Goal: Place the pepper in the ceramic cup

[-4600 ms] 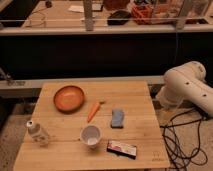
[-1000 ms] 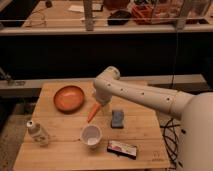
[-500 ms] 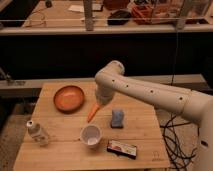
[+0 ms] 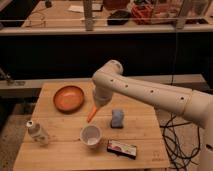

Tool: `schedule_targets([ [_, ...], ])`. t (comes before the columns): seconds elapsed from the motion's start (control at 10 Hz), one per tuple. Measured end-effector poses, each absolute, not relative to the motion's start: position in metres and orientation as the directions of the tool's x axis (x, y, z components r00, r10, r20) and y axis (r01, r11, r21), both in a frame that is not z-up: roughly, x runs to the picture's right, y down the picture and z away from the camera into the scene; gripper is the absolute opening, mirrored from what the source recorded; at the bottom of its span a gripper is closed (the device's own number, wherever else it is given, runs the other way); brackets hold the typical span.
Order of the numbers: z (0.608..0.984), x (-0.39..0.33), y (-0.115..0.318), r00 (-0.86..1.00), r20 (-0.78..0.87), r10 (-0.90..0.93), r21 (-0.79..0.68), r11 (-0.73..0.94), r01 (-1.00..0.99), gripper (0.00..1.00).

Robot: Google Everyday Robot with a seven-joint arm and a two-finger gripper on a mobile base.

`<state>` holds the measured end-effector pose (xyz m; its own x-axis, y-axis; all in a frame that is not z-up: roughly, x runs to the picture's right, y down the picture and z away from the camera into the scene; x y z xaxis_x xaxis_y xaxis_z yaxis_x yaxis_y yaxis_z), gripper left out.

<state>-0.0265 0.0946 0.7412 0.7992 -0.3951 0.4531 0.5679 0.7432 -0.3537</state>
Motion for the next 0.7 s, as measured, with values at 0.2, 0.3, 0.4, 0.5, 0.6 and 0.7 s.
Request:
schedule_targets([
  [0.2,0.724,-0.032,0.114,0.794,0.464,-0.393,-0.346,0.744,0.571,0.18],
  [0.3,0.723,-0.032,0.120,0.793,0.467,-0.391,-0.344,0.746,0.570,0.28],
  [0.4,0.727,-0.039,0.126,0.790,0.474,-0.389,-0.344,0.744,0.573,0.39],
  [0.5,0.735,-0.045,0.129,0.786,0.479,-0.391,-0.344,0.740,0.578,0.47],
  [0.6,0.749,-0.049,0.126,0.786,0.477,-0.394,-0.343,0.740,0.579,0.59],
  [0.7,0.762,-0.055,0.121,0.784,0.479,-0.394,-0.341,0.740,0.580,0.68],
])
